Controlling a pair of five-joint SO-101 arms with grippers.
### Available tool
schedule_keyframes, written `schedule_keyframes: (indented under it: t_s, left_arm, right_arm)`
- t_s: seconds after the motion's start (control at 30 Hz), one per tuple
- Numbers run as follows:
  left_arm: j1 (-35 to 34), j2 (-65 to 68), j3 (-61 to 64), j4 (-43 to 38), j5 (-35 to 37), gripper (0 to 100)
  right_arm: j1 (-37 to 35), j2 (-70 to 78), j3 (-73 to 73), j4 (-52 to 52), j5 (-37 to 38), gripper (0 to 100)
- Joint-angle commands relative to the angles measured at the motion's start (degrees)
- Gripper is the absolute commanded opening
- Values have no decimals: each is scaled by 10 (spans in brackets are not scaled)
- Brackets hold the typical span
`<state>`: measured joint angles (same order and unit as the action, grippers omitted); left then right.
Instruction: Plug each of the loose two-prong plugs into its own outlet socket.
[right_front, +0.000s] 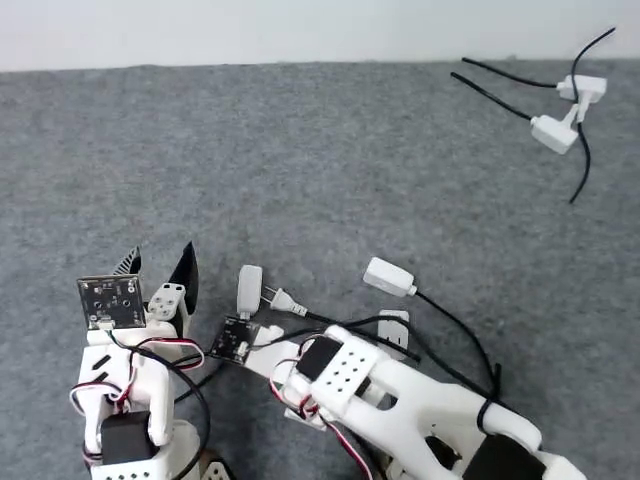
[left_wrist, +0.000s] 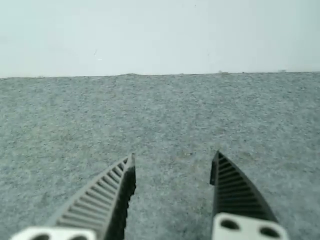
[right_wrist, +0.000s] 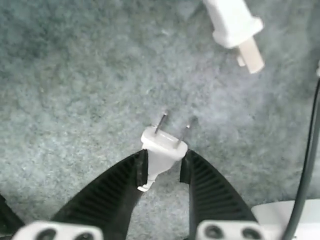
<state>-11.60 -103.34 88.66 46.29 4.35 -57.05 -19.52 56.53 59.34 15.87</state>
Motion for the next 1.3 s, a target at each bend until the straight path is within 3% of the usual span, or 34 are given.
schedule_keyframes:
  t_s: [0.0, 0.83, 0.93, 0.97, 1.1, 1.27]
  left_arm:
    - [1, -4, -21, -19, 4, 239]
    - [1, -4, -20, -19, 4, 239]
    - [1, -4, -20, -19, 4, 239]
    - [1, -4, -20, -19, 4, 239]
    - [1, -4, -20, -19, 4, 239]
    - [1, -4, -20, -19, 4, 239]
  right_arm:
    - [-25, 1, 17, -21, -5, 117]
    - [-51, 111, -24, 31, 46, 109]
    - [-51, 115, -25, 29, 69, 2]
    - [-51, 115, -25, 30, 77, 9]
    - [-20, 110, -26, 27, 84, 9]
    - [71, 108, -47, 38, 104, 8]
